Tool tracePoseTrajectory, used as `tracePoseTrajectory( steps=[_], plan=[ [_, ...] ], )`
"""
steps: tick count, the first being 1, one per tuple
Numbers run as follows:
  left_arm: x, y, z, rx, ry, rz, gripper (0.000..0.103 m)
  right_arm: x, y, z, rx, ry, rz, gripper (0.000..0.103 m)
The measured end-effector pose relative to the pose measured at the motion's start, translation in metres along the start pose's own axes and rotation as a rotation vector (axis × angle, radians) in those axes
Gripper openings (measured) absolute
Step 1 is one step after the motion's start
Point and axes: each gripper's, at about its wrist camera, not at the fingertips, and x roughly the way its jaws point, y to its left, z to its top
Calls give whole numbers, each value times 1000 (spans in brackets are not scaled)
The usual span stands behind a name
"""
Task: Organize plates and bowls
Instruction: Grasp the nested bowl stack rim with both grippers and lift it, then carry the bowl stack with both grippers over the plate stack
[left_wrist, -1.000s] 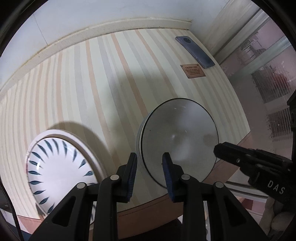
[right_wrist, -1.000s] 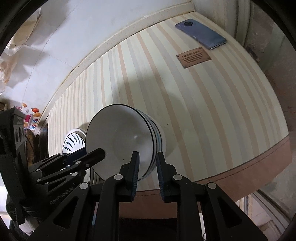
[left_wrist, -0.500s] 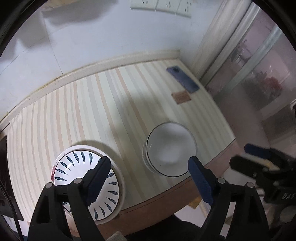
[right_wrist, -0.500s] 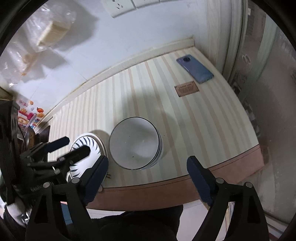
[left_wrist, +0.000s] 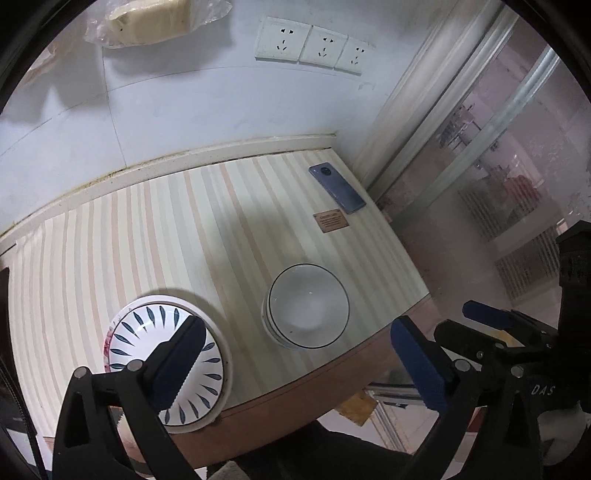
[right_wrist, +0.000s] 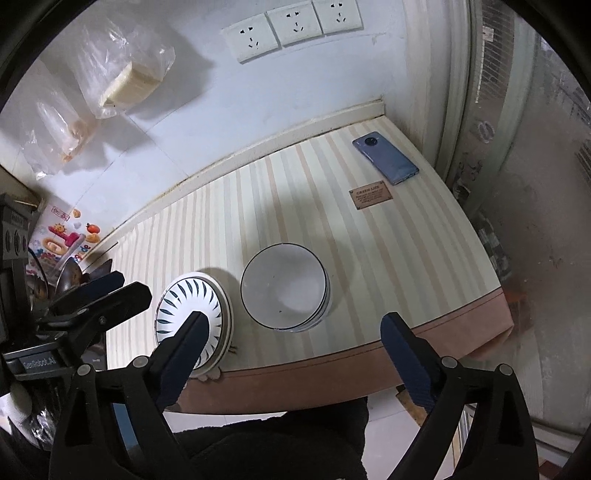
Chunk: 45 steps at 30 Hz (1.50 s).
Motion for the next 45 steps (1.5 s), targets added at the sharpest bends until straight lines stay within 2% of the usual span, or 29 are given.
tracePoseTrajectory(
  steps=[6,8,10,15,23,27,33,37,40,41,43,45],
  plan=[
    [11,3,-1,-9,-32,19,103,5,-9,9,16,2,3,97],
    [22,5,1,-9,-15,35,103,13,-14,12,21,11,0,97],
    [34,9,1,-25,0,17,103,24,-21,15,25,30,-2,97],
    [76,20,6,-44,62,32,103,60,-39,19,47,91,31,97],
    [151,34,14,-57,192,71,103,149,-68,17,123,225,161,97],
    [178,37,17,-74,247,48,101,194,-80,11,170,331,224,97],
    [211,45,11,-117,322,23,100,229,-87,9,205,379,280,97],
    [230,56,2,-180,386,-10,100,250,-88,10,206,404,302,97],
    [237,60,-4,-208,397,-41,92,263,-86,10,206,424,327,97],
    [239,62,-6,-223,404,-62,85,267,-86,10,210,432,332,97],
    [241,66,-9,-267,401,-112,78,274,-85,10,210,442,349,97],
    [238,68,-9,-292,380,-149,65,278,-84,10,211,439,359,95]
  ],
)
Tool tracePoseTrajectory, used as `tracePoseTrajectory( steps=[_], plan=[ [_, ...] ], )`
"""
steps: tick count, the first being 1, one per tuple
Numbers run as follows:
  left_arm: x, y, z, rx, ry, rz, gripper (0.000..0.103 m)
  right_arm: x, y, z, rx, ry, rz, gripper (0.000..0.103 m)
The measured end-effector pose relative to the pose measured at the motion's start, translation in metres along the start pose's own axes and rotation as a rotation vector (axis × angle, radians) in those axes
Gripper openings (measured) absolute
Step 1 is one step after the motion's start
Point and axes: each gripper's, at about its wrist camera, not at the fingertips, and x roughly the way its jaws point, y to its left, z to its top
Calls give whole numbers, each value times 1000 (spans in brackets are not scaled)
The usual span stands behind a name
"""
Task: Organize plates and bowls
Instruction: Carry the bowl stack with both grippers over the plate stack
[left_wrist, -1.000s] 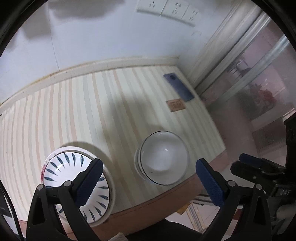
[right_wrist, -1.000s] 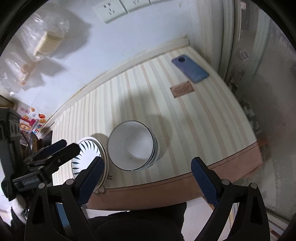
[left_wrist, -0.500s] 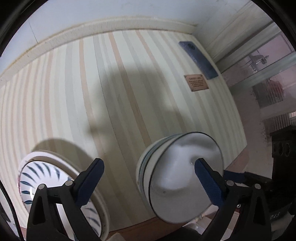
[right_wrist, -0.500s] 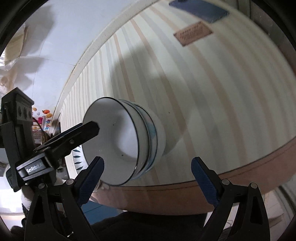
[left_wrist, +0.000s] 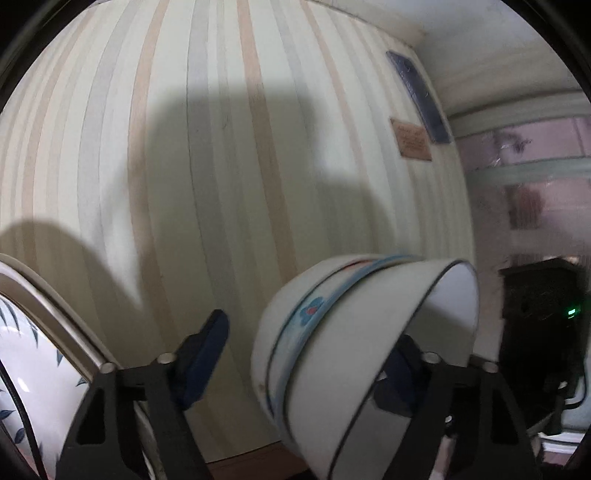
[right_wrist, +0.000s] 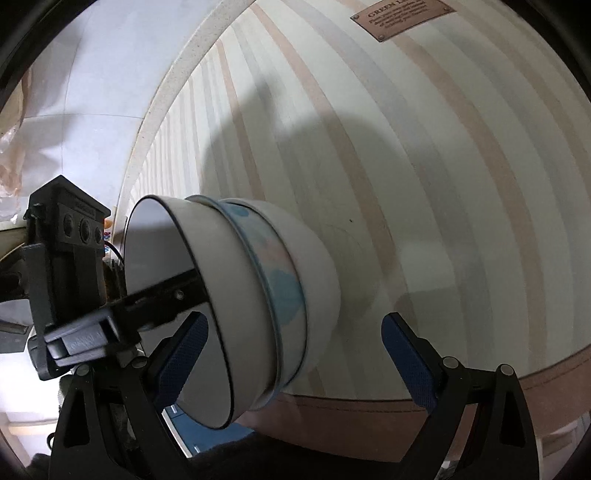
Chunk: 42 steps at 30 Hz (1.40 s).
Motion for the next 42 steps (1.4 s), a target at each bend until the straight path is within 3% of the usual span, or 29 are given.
tracePoseTrajectory(
  steps=[2,4,28,42],
  plan=[
    [-1,0,0,-15,-3,-24,60,5,-1,1,15,11,26,71],
    [-1,-1,-1,-13,-12,-21,60,7,-3,2,28,7,40,62],
    [-16,6,-12,-42,-88,37,59,5,28,-4,-59,-18,-7,61],
    [-90,36,-21,-115,-225,25,59,-4,100,-11,-198,-17,17,62]
  ],
)
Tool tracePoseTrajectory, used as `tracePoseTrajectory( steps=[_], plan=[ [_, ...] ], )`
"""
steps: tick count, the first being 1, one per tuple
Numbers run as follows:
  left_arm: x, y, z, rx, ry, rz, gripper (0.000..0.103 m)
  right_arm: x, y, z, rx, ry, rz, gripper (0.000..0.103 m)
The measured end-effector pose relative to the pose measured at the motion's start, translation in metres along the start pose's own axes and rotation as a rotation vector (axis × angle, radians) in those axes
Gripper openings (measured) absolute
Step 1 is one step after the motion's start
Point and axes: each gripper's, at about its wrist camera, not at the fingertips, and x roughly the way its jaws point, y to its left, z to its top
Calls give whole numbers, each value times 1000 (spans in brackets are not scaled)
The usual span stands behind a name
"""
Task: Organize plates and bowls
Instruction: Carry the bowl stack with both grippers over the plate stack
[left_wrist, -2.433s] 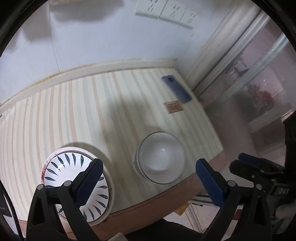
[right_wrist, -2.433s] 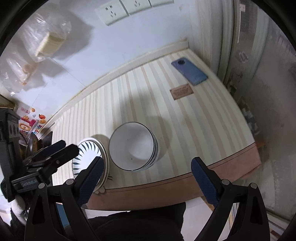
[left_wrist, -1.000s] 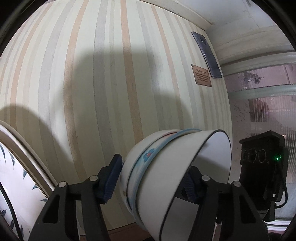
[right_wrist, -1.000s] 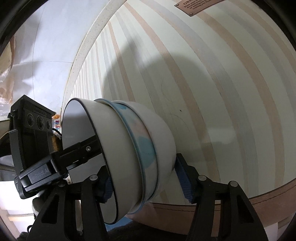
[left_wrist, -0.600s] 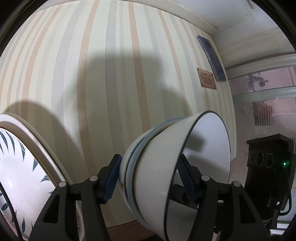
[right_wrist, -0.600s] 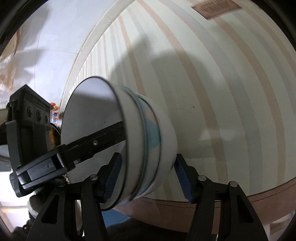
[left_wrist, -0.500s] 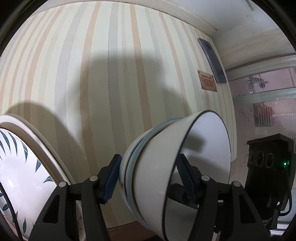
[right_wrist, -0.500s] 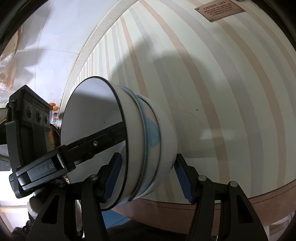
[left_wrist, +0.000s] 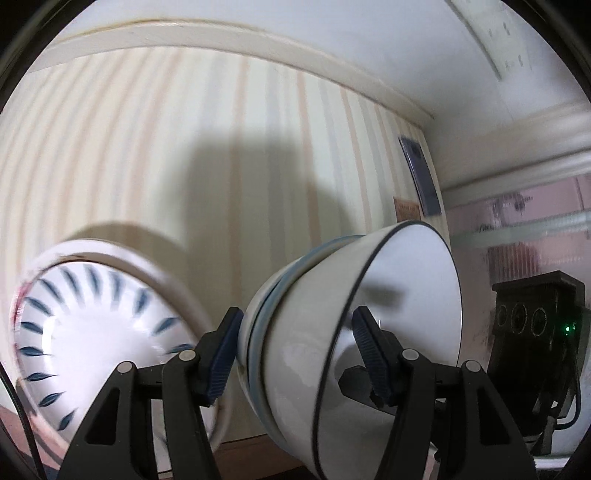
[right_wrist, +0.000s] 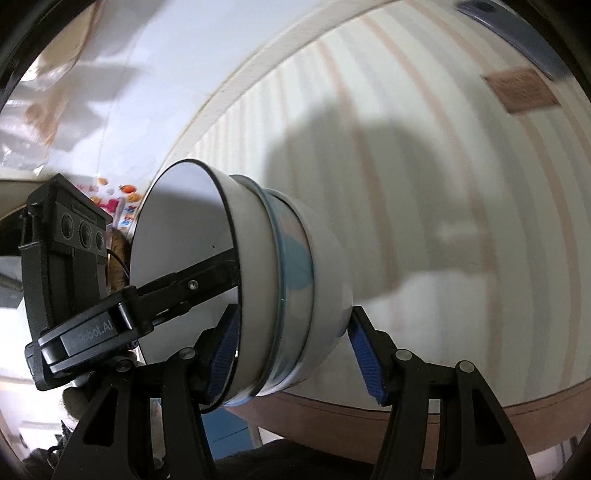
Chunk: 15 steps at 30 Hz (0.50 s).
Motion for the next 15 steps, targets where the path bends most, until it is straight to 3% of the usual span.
tracePoseTrajectory(
  steps=[8,15],
  plan=[
    [-41,58,-10,-110,-78,42,59,38,56,1,-111,77,34,61],
    [-54,105,-23,-201,-112,81,59,89,87,-1,-178,153,47,61]
  ],
)
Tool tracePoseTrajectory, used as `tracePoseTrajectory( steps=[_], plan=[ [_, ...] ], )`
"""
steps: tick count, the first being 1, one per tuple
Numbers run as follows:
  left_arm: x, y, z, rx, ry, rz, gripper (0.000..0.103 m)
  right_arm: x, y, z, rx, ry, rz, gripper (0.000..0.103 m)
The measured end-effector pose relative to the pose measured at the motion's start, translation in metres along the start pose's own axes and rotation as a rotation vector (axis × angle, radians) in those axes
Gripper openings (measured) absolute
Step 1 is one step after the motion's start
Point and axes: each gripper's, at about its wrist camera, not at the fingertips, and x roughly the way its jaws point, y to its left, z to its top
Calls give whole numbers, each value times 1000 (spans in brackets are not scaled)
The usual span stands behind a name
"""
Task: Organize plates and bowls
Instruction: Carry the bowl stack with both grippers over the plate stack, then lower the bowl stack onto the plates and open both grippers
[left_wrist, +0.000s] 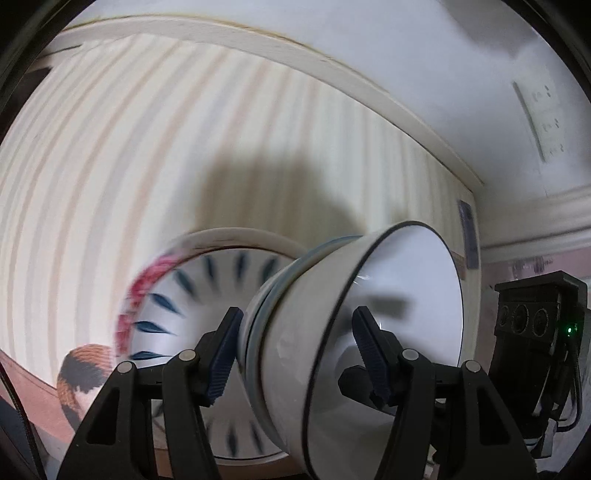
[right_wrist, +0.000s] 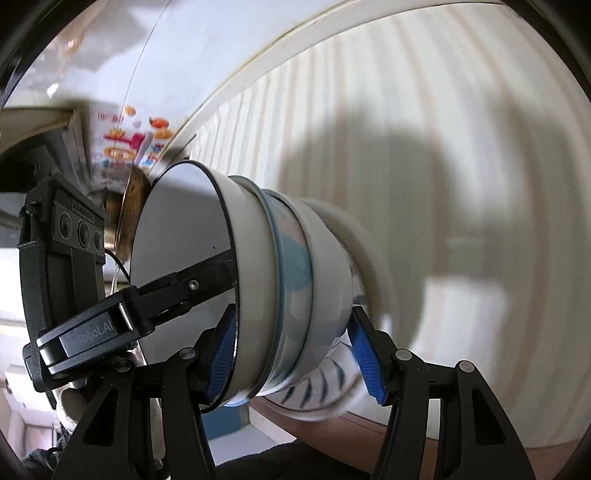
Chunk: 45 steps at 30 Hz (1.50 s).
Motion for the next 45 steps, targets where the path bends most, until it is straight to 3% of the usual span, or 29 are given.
tracePoseTrajectory(
  steps=[8,17,45],
  plan=[
    [-1,30,1,-26,-29,33,59,41,19,11,-38,40,-8,61],
    [-2,41,-4,-10,-33,36,59,57,23,18,-54,41,-40,61],
    [-6,34,-5,67,-27,85,59,48,39,10,-72,-2,-120,62]
  ],
)
